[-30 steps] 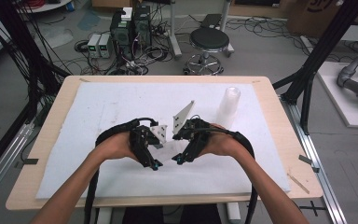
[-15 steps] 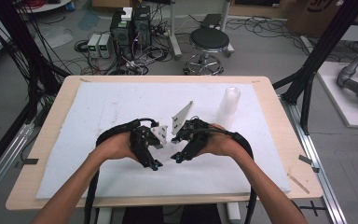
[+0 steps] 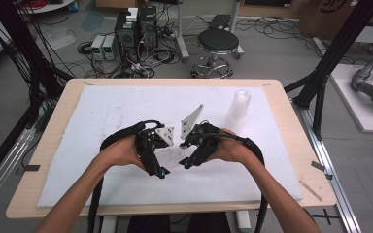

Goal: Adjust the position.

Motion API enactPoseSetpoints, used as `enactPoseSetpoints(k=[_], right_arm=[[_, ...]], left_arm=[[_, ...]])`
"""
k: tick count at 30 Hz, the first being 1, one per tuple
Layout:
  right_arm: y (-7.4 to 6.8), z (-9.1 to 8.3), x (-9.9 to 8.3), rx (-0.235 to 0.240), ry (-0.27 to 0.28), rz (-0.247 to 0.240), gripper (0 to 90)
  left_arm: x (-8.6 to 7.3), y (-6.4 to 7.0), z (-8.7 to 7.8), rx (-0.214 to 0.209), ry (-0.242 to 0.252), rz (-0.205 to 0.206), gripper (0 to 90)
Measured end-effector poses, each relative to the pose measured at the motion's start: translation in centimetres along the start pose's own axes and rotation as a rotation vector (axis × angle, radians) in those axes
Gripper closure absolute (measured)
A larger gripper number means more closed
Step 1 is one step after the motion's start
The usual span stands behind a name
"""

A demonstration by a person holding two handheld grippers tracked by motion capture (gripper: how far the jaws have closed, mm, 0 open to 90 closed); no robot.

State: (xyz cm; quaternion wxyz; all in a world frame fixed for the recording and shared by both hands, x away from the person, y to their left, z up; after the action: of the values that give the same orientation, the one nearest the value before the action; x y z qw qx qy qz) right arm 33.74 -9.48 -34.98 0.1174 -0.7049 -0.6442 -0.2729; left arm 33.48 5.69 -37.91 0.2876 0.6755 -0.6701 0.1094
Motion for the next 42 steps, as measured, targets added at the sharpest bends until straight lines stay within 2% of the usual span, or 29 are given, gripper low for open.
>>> enactPoseSetpoints(k=[2,3,6,8,12,16,18,21,24,25,29,33,35,42], right_arm=[[0.1,0.0,-0.1,-0.005,0.005,0.005,42.5],[0.1,-0.1,-0.2,-0.006,0.003,0.009,42.5],[0.2,-0.4,-0.8,-0.016,0.035,0.025,42.6],[0.3,-0.7,-1.3,-0.016,0.073,0.054,42.7],[0.5,-1.4,-2.6,-0.019,0.177,0.112,42.8],[0.5,-1.8,-3.8,-0.03,0.276,0.153,42.8],[0.4,-2.0,-4.3,-0.041,0.331,0.174,42.9],[0.4,-2.2,-5.1,-0.052,0.428,0.204,42.9],[0.2,-2.1,-5.6,-0.05,0.484,0.234,42.9],[0.1,-2.0,-5.8,-0.05,0.513,0.242,42.9],[0.0,-1.8,-6.3,-0.049,0.572,0.262,42.9],[-0.3,-1.6,-6.8,-0.05,0.64,0.262,42.9],[-0.3,-1.6,-7.0,-0.04,0.669,0.271,42.8],[-0.5,-1.2,-7.6,-0.034,0.703,0.286,42.9]], left_arm=[[0.0,0.0,-0.2,0.0,0.026,0.0,5.6],[0.0,0.0,-0.4,0.006,0.057,-0.003,5.6],[-0.7,0.2,-1.0,-0.005,0.19,0.002,5.6],[-1.3,0.4,-1.2,0.01,0.268,0.016,5.6],[-2.6,0.8,-1.8,0.045,0.412,0.036,5.7],[-3.7,1.1,-2.2,0.079,0.508,0.054,5.6],[-4.1,1.4,-2.3,0.08,0.583,0.061,5.6],[-4.7,1.5,-2.4,0.102,0.664,0.08,5.6],[-5.2,1.7,-2.3,0.122,0.748,0.097,5.6],[-5.3,1.7,-2.3,0.123,0.759,0.097,5.6],[-5.8,1.7,-1.8,0.12,0.82,0.099,5.6],[-6.2,1.6,-1.2,0.114,0.882,0.103,5.6],[-6.3,1.6,-0.8,0.111,0.897,0.102,5.6],[-5.8,1.5,-0.1,0.073,0.938,0.106,5.6]])
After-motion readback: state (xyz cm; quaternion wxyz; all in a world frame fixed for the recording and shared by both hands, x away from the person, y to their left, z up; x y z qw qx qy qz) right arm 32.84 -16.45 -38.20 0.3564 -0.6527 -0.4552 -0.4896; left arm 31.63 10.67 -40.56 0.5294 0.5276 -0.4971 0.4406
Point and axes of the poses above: each handheld gripper's, and its own axes: z roughly forward along the jaws, x roughly out of its top, y roughly to its right, the point moved 3 cm from there along z, roughly forward along the jaws, and after that the axes turned 14 degrees about -x, right-handed, at the moved point
